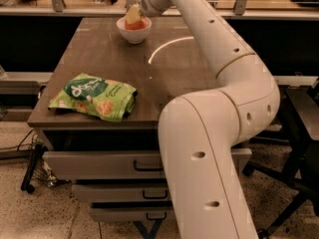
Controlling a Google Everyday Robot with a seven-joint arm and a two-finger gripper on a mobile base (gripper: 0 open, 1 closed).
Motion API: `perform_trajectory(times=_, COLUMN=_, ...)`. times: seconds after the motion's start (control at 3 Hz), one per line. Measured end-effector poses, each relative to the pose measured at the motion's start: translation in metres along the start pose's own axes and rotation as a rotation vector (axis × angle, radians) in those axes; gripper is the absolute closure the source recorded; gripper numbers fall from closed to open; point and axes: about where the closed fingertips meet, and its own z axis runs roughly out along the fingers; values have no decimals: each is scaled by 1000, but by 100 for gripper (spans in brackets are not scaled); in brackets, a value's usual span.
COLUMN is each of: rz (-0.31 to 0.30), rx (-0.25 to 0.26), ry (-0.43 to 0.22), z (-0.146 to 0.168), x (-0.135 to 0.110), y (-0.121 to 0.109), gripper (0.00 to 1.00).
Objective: Pick apple from white bowl and place on counter
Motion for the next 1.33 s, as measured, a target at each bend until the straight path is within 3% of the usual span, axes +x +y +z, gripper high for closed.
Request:
perform_trajectory(times=0.33, rz=-20, rx=25, ry=-49, z=-24, x=-14, y=-12, gripper=100)
perform_trajectory(times=1.0, rz=-41, rx=66, ry=-88, z=-59, x=-20, y=-32, gripper=100)
perform_trajectory(times=1.33, rz=-40, rx=53, ry=-98, z=-69, x=-18, y=-30, gripper=80)
